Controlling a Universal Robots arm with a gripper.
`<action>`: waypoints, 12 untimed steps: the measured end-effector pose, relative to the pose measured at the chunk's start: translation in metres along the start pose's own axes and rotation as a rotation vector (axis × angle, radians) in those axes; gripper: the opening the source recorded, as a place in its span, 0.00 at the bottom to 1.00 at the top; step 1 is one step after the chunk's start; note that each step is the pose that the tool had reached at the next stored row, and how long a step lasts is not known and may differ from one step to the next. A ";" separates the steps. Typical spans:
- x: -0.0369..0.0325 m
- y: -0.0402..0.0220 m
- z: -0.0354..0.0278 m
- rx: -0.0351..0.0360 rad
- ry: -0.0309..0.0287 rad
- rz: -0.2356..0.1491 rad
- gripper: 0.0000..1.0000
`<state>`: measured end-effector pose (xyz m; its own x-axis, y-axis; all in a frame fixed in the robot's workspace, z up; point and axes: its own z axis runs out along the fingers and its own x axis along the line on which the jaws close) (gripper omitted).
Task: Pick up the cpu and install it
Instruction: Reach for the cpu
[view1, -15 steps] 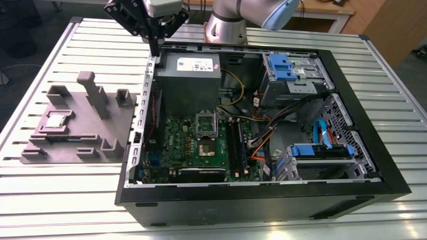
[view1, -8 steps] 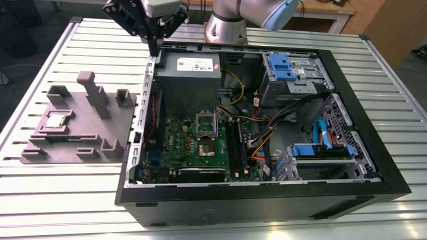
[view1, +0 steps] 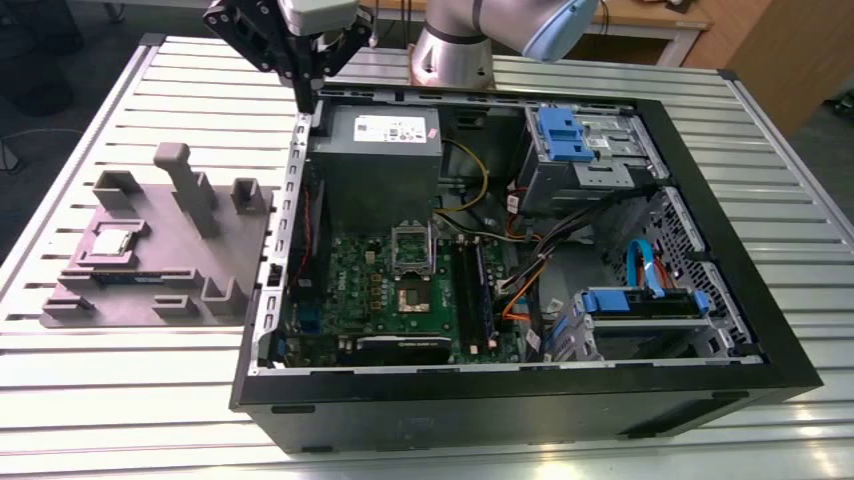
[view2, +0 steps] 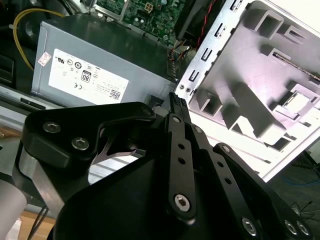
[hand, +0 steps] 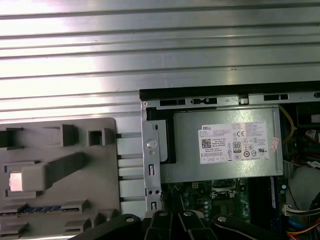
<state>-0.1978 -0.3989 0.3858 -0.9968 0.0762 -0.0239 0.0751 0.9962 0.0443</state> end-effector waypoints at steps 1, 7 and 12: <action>0.0003 0.0000 0.0000 0.0001 0.0000 0.000 0.10; 0.0020 -0.0001 0.0002 0.0001 0.0000 0.000 0.10; 0.0033 -0.0003 0.0003 0.0000 0.0000 0.000 0.10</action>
<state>-0.2012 -0.3989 0.3854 -0.9968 0.0762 -0.0239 0.0751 0.9962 0.0443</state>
